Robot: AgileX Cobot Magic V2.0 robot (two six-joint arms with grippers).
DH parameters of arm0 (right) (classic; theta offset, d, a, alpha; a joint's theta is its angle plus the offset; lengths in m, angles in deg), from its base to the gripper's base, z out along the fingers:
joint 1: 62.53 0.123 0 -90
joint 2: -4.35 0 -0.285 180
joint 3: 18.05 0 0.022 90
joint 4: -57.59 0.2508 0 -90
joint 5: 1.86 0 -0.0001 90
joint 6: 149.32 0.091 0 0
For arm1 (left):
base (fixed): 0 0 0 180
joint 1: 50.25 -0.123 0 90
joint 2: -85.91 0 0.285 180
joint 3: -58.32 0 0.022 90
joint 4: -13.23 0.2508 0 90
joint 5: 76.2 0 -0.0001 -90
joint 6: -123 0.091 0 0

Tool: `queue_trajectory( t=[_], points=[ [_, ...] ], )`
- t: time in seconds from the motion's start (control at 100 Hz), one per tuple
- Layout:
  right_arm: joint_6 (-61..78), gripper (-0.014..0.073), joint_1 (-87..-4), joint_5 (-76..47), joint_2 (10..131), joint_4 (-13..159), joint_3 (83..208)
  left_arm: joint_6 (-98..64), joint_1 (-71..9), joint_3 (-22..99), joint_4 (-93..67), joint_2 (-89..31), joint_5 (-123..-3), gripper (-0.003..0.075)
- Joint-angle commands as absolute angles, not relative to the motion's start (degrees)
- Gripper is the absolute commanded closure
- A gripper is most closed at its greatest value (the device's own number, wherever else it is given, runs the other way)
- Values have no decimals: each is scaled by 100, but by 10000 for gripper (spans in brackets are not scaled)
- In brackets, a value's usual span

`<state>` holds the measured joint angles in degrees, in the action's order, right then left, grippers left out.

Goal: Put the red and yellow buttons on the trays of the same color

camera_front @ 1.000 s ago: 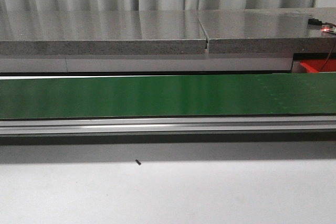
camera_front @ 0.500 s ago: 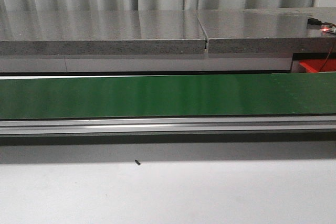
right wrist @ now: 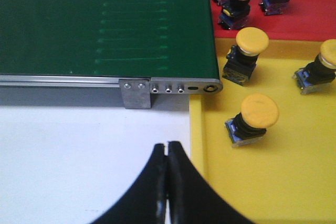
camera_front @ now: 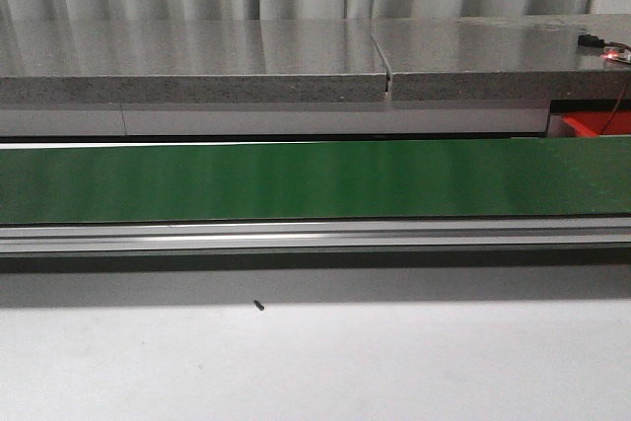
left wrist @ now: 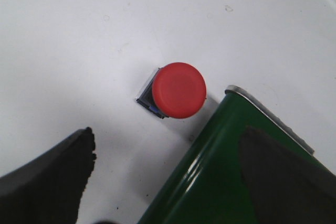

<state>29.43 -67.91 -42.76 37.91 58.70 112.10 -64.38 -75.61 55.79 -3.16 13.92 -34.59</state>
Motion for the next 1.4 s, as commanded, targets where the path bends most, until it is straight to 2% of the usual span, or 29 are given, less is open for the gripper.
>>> queue_trajectory(
  t=[0.0, 0.47, 0.57, 0.81, 0.93, 1.08, 1.39],
  points=[
    [2940, 684, -6788, -3886, 3815, 5876, 11362, -6502, -7581, 5886, -509, 1371, -3630, 165],
    [2940, 684, -6788, -3886, 3815, 5876, 11362, -6502, -7570, 6526, -930, 2453, -3688, 170],
    [2940, 684, -6788, -3886, 3815, 5876, 11362, -6502, -7570, 6526, -944, 2545, -3637, 224],
    [2940, 684, -6788, -3886, 3815, 5876, 11362, -6441, -7570, 6526, -944, 2558, -3669, 471],
    [2940, 684, -6788, -3886, 3815, 5876, 11362, -6392, -7570, 6526, -944, 2517, -3645, 554],
    [2940, 684, -6788, -3886, 3815, 5876, 11362, -6212, -7570, 6526, -944, 2321, -3551, 584],
    [2940, 684, -6788, -3886, 3815, 5876, 11362, -6167, -7570, 6506, -443, 1506, -3494, 584]
  ],
)
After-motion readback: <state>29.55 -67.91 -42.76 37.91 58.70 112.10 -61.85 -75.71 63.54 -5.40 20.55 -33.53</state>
